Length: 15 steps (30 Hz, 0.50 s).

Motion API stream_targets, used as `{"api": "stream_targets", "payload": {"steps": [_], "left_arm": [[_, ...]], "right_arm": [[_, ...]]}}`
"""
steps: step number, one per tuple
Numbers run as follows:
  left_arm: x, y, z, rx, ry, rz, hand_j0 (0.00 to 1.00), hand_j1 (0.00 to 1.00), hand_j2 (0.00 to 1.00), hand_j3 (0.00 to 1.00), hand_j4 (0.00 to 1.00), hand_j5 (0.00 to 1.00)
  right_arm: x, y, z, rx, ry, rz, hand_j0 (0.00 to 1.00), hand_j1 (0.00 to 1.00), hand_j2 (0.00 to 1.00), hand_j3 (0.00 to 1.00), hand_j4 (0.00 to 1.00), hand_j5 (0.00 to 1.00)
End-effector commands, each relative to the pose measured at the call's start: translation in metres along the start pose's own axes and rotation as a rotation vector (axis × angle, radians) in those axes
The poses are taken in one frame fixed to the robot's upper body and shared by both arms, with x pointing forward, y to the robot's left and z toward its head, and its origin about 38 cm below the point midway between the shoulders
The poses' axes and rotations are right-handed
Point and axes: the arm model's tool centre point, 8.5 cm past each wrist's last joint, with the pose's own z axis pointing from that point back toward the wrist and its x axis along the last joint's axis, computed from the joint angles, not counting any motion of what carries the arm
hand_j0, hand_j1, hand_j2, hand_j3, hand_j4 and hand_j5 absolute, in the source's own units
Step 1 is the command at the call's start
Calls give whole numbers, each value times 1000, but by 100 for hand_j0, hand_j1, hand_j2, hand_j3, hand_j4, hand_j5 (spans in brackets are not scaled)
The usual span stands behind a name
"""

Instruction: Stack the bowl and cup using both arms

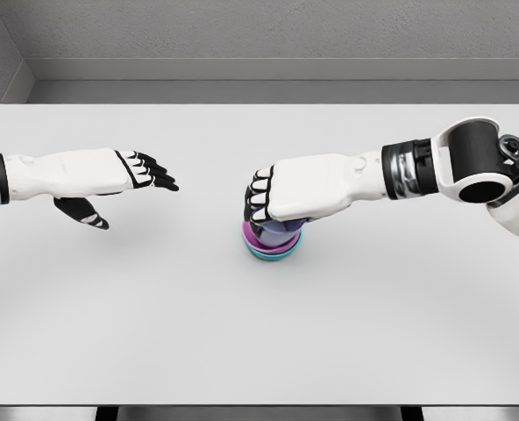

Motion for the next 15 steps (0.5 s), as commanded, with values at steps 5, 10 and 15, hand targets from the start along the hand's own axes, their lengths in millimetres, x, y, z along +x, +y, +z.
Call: {"api": "stream_targets", "payload": {"steps": [5, 10, 15], "left_arm": [[-1, 2, 1, 5, 2, 4, 100, 100, 100, 100, 100, 100], [-1, 2, 1, 7, 4, 3, 100, 100, 100, 100, 100, 100], [-1, 2, 1, 6, 3, 3, 100, 100, 100, 100, 100, 100]], "right_arm": [[0, 1, 0, 0, 1, -6, 57, 57, 57, 57, 57, 57], [0, 0, -2, 5, 4, 6, 67, 67, 67, 67, 67, 67], [1, -1, -7, -3, -6, 5, 97, 97, 97, 97, 97, 97]]}}
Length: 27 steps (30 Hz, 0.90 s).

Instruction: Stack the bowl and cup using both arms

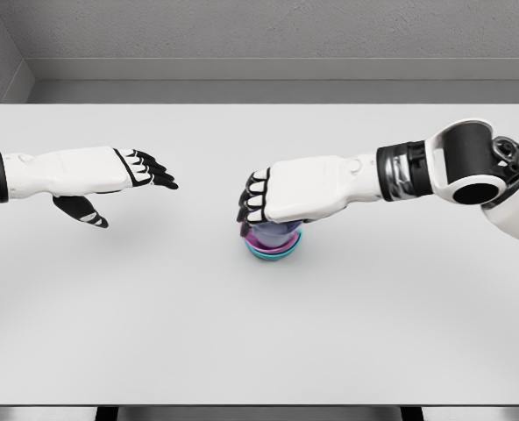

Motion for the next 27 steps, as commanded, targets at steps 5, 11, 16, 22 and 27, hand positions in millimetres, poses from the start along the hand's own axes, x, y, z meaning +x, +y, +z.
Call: {"api": "stream_targets", "payload": {"steps": [5, 11, 16, 22, 27], "left_arm": [[0, 1, 0, 5, 0, 5, 100, 100, 100, 100, 100, 100], [0, 1, 0, 5, 0, 5, 100, 100, 100, 100, 100, 100], [0, 1, 0, 5, 0, 5, 100, 100, 100, 100, 100, 100], [-12, -9, 5, 16, 35, 51, 100, 100, 100, 100, 100, 100], [-23, -17, 12, 17, 71, 85, 100, 100, 100, 100, 100, 100]], "right_arm": [[-4, -3, 3, -8, 15, -3, 100, 100, 100, 100, 100, 100], [-28, 0, 56, -35, 161, -30, 100, 100, 100, 100, 100, 100], [-46, 16, 78, -44, 243, -96, 100, 100, 100, 100, 100, 100], [-64, 42, 88, -20, 301, -181, 100, 100, 100, 100, 100, 100], [-67, 47, 93, -21, 316, -198, 100, 100, 100, 100, 100, 100]]}}
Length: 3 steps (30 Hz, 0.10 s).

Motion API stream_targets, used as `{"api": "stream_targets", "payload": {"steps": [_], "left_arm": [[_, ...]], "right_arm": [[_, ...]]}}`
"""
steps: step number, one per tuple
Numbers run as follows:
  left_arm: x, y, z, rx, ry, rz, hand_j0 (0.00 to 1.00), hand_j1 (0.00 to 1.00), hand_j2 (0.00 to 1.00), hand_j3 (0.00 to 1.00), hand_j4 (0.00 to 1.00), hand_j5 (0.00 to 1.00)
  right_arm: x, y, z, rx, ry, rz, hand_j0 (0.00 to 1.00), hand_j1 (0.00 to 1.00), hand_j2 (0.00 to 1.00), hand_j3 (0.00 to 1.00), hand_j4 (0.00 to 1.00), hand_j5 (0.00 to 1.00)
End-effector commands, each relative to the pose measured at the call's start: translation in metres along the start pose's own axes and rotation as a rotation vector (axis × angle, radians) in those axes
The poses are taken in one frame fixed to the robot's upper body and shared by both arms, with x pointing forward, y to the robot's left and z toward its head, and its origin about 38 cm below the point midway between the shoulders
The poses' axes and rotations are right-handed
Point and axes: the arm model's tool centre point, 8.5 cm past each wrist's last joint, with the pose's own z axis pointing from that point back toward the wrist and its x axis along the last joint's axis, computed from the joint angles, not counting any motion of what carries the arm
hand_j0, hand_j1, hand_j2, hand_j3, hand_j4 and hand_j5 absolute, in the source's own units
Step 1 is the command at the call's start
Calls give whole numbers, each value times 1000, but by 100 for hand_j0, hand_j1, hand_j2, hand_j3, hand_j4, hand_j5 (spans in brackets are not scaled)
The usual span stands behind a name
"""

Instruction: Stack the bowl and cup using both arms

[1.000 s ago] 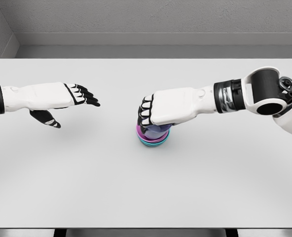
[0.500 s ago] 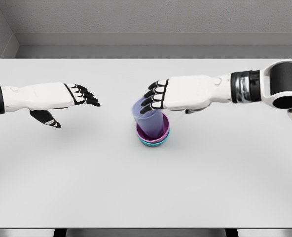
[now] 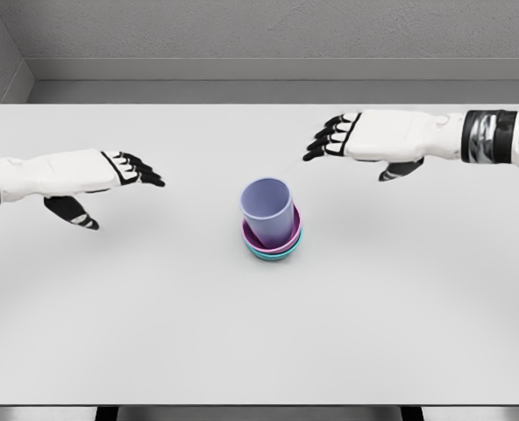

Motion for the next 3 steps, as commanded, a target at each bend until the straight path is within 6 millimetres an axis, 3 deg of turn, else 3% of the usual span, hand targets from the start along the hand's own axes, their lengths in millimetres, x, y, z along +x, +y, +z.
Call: {"api": "stream_targets", "payload": {"steps": [1, 3], "left_arm": [[-4, 1, 3, 11, 12, 13, 100, 100, 100, 100, 100, 100], [-4, 0, 3, 10, 12, 13, 100, 100, 100, 100, 100, 100]], "right_arm": [[-4, 0, 3, -5, 11, -11, 100, 100, 100, 100, 100, 100], [-4, 0, 3, -5, 11, -11, 100, 100, 100, 100, 100, 100]]}}
